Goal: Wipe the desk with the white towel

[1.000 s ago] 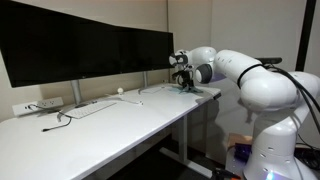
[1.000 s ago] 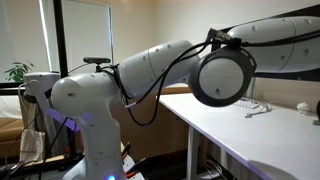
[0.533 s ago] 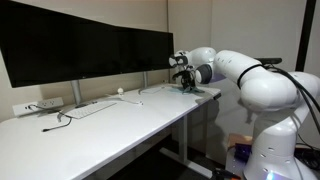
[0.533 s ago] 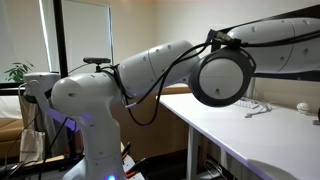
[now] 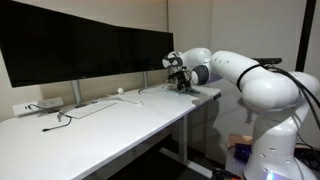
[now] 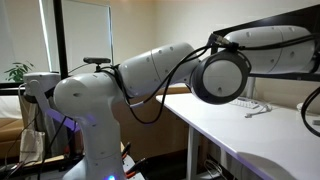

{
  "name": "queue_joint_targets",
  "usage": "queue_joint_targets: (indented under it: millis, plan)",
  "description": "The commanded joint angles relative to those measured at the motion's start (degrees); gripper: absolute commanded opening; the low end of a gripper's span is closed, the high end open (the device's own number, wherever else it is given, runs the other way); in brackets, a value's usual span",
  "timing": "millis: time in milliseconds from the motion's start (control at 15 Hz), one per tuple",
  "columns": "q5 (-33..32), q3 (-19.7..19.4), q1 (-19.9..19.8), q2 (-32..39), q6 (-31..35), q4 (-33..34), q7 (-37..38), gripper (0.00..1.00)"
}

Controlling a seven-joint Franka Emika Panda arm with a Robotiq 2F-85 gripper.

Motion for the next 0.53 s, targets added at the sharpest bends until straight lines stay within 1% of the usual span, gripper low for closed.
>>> queue_joint_targets:
  millis: [0,467]
  plan:
    - [-1.83,-1.07,2.48,-0.24,-1.92,-0.94,-3.36,0.07]
    - [-3.09,-2.05,7.77,0.94,-1.88,-0.71,-4.73,0.07]
